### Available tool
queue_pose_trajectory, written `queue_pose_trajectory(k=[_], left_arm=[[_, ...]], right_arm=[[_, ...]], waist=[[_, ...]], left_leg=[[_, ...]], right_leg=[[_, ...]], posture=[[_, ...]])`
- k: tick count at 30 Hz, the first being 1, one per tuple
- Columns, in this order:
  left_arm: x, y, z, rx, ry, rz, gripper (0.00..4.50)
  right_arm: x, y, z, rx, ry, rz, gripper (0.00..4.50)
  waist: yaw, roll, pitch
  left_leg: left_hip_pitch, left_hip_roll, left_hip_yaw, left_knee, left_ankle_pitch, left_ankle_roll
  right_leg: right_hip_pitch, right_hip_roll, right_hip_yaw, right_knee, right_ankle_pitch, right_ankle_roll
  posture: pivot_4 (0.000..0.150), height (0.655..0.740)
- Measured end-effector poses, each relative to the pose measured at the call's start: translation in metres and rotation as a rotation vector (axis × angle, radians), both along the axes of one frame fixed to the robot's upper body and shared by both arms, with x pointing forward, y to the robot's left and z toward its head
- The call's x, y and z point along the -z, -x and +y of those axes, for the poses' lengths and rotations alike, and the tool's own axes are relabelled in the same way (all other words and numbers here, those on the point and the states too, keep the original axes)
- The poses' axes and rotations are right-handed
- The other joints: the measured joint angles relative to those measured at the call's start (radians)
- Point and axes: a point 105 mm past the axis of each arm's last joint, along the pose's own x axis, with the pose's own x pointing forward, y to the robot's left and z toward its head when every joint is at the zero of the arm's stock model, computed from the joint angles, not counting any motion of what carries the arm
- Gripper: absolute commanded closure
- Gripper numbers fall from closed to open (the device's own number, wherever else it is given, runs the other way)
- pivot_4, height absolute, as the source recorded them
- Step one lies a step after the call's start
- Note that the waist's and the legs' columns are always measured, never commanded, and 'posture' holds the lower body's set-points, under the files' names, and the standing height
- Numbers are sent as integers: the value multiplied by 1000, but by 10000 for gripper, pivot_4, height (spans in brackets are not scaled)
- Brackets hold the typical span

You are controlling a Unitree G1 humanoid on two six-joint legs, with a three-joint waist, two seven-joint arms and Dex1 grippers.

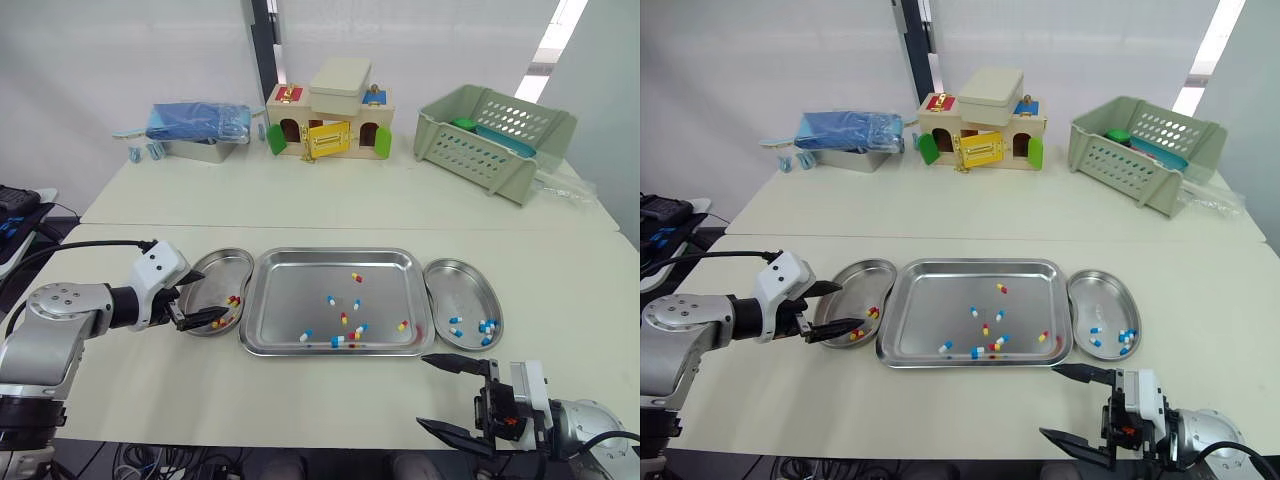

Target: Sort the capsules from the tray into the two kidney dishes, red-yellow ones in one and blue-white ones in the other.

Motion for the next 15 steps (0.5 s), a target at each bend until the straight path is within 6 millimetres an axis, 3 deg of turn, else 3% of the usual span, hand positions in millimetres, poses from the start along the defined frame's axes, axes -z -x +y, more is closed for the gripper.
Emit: queue_pose_trajectory(k=[7, 15], left_arm=[[-3, 5, 7, -33, 60, 1, 671], [-5, 44, 70, -277, 67, 26, 671]], right_arm=[[4, 0, -16, 51, 59, 52, 0], [-20, -10, -56, 181, 110, 142, 0]], waist=[[-2, 0, 0], [-3, -1, 1]], left_leg=[[0, 0, 0, 0, 0, 0], [0, 0, 1, -1, 0, 0]], right_leg=[[0, 0, 0, 0, 0, 0], [0, 0, 1, 0, 0, 0]], posture=[[1500, 7400], [1500, 7400]])
